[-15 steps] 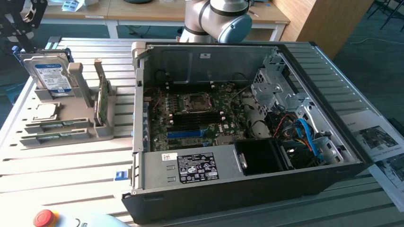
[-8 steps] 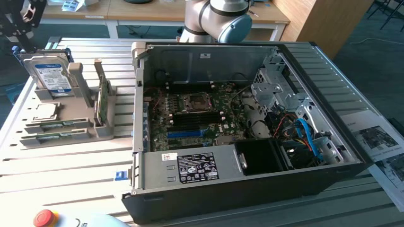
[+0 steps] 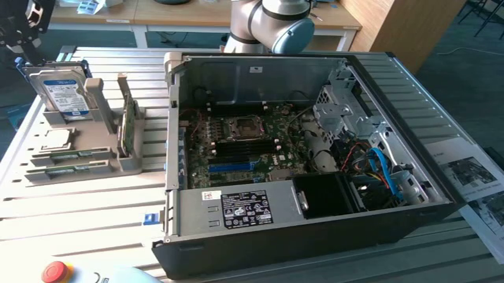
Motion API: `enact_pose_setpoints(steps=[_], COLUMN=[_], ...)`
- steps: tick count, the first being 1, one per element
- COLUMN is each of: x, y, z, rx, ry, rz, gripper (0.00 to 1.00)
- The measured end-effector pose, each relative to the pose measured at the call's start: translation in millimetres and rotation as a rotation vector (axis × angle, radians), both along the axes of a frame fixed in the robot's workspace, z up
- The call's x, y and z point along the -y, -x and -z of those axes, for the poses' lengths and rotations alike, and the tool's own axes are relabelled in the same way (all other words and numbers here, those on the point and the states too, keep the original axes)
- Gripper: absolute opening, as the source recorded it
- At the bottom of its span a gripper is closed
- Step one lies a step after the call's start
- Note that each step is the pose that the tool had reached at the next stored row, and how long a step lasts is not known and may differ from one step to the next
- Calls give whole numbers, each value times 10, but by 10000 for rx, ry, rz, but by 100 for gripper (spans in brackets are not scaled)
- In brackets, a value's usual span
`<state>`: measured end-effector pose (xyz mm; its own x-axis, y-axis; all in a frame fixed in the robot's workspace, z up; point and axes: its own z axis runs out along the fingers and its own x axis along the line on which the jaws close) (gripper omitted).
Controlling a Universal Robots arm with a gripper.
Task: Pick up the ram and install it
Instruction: 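Pick up the ram and move it above insertion slot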
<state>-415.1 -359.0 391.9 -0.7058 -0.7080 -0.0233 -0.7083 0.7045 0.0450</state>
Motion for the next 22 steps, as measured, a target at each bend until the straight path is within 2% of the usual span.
enact_pose_setpoints(steps=[22], x=[1], y=[0], z=[0], rx=[0], ry=[0], rz=[-3548], gripper=[10])
